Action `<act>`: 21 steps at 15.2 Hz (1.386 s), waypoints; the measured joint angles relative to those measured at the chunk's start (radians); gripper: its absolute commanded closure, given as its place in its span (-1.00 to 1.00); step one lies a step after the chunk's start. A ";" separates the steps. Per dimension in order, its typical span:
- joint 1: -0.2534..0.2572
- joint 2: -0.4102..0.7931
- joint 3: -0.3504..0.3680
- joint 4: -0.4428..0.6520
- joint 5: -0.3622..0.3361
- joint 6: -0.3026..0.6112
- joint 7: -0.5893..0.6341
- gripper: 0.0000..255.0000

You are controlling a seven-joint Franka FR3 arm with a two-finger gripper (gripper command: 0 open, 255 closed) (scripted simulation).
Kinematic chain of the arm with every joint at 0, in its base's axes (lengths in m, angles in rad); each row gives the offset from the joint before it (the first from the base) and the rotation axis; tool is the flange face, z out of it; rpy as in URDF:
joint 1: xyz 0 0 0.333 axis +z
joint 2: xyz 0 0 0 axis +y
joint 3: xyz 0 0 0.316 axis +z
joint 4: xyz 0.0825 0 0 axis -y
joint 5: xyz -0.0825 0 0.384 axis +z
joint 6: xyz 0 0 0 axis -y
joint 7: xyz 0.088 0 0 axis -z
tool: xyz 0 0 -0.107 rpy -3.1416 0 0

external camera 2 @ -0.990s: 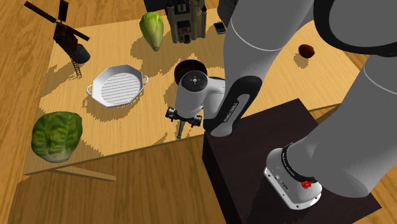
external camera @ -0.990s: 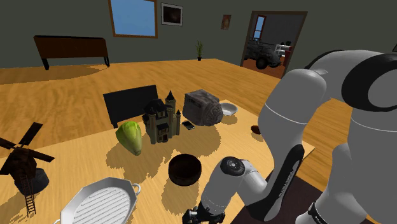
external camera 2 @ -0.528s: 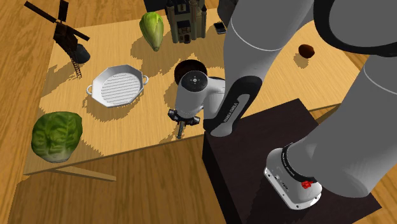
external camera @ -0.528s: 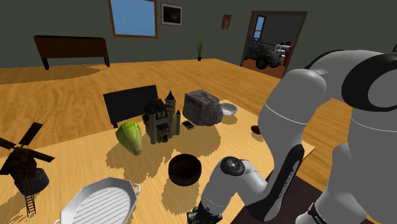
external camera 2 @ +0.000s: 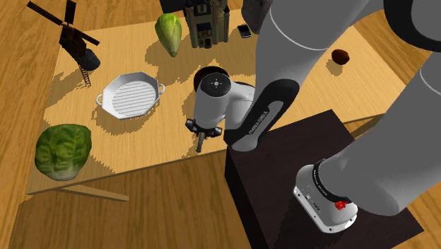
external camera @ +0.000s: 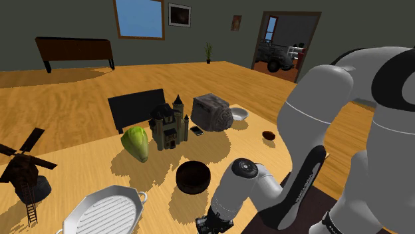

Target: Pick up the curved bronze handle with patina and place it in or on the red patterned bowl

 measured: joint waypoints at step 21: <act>-0.314 -0.399 0.469 -0.033 0.819 -0.319 -0.609 1.00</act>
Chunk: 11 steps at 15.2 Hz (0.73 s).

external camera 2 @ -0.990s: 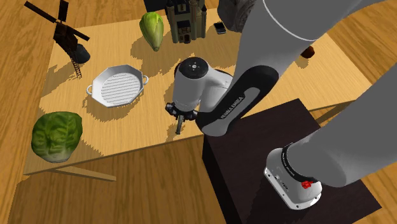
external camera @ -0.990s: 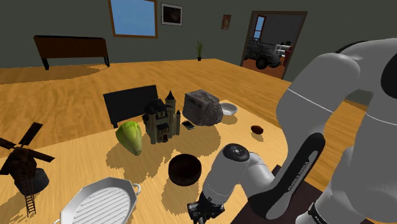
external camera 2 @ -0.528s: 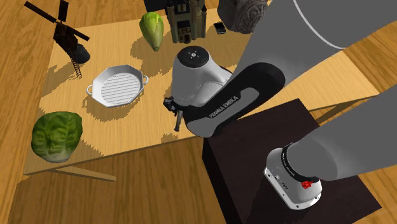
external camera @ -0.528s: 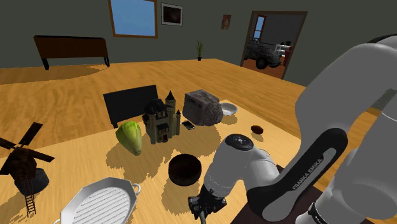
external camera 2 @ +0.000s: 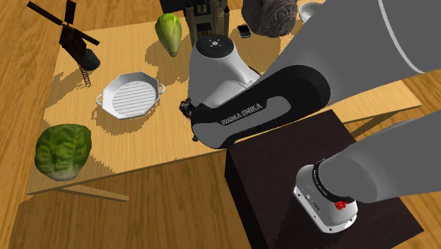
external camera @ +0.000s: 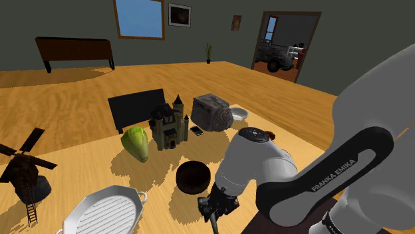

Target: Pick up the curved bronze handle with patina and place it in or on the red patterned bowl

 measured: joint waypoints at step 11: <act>-0.094 0.063 -0.110 0.130 -0.070 -0.092 -0.132 1.00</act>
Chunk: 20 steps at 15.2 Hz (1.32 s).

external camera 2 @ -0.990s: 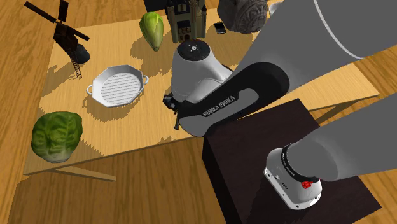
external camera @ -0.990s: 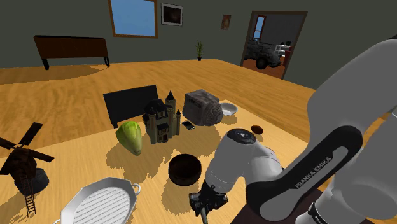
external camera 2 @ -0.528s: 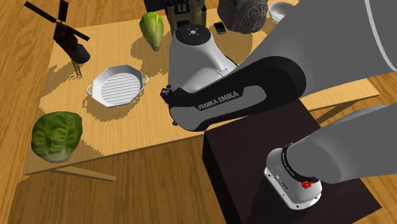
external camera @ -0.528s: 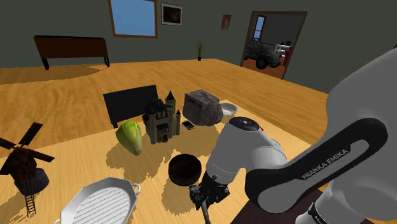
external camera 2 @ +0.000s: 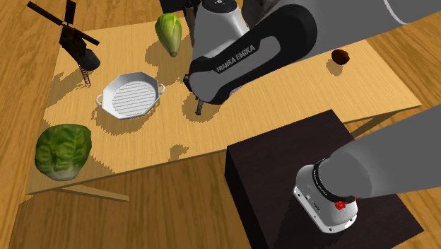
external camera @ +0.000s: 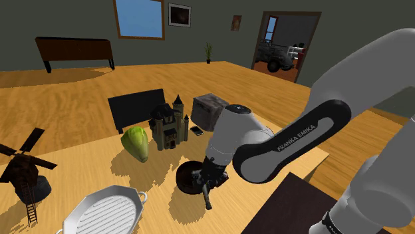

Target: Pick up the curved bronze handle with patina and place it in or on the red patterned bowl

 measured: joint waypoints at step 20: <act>-0.098 0.373 -0.183 0.329 -0.275 -0.021 -0.082 1.00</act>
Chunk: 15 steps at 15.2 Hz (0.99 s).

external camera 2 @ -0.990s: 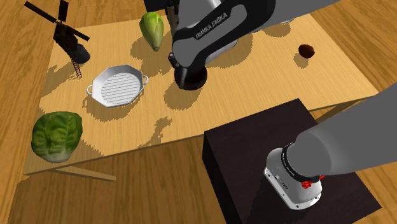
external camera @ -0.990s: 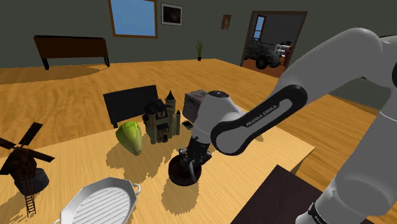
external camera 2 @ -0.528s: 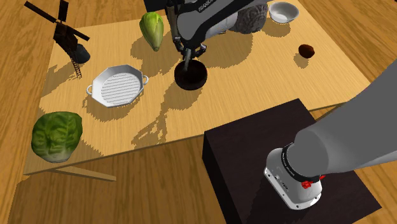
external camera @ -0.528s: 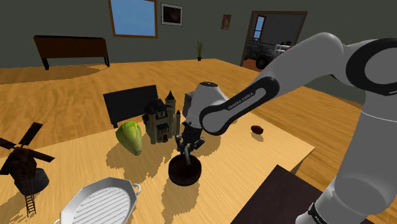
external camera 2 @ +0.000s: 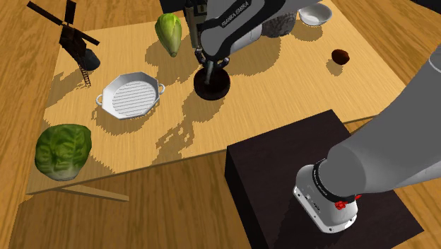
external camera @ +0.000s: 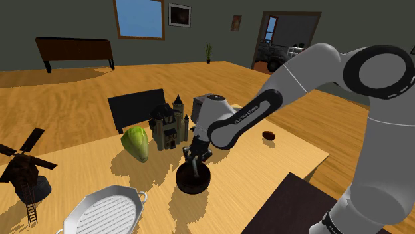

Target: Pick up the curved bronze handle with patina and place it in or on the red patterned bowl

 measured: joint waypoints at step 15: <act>0.031 0.074 -0.038 -0.003 -0.051 0.073 0.030 -1.00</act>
